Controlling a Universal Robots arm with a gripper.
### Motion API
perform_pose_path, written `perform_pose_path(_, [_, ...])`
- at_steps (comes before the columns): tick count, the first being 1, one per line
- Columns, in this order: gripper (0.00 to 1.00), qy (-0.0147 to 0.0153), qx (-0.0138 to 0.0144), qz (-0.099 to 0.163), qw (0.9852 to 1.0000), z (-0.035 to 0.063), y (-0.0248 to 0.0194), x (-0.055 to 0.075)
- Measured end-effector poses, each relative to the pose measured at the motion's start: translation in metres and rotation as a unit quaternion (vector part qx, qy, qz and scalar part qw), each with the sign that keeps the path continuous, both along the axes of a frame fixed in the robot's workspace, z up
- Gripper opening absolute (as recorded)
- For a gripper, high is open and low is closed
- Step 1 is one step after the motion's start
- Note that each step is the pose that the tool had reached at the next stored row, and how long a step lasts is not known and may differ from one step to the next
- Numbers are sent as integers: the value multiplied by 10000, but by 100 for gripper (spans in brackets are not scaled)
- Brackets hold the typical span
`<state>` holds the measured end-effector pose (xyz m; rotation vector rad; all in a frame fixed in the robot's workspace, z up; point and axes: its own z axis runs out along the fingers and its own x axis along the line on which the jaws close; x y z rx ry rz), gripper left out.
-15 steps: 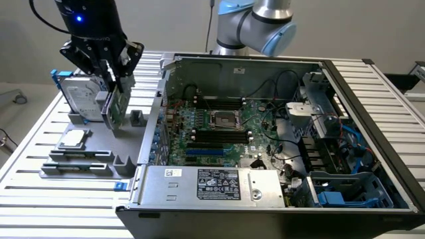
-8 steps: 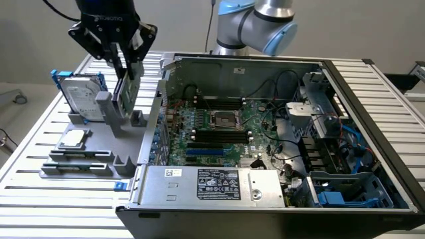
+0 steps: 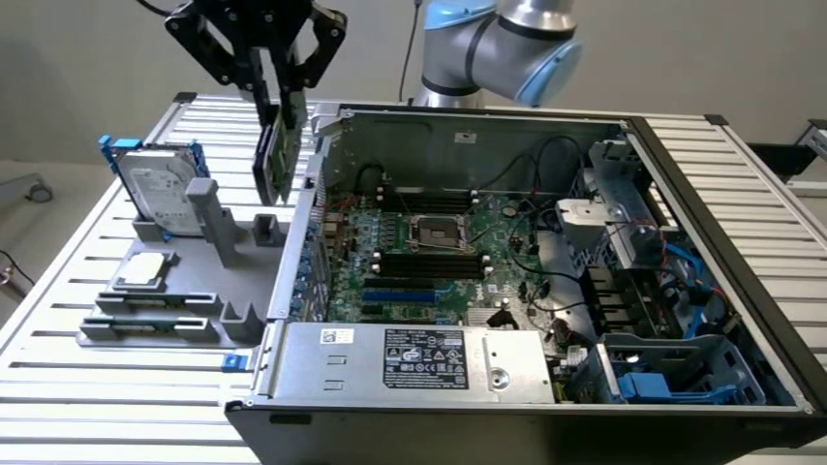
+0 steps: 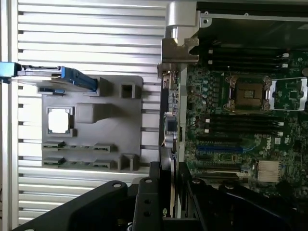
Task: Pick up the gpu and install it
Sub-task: 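Pick up the gpu and move the gpu toward the slot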
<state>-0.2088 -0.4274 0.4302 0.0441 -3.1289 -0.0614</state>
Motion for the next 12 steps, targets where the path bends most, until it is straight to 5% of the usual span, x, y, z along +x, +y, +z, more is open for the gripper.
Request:
perform_pose_path(3, [26, 0, 21, 0, 10000, 14, 0, 136])
perform_pose_path(12, [26, 6, 22, 0, 10000, -64, 8, 543])
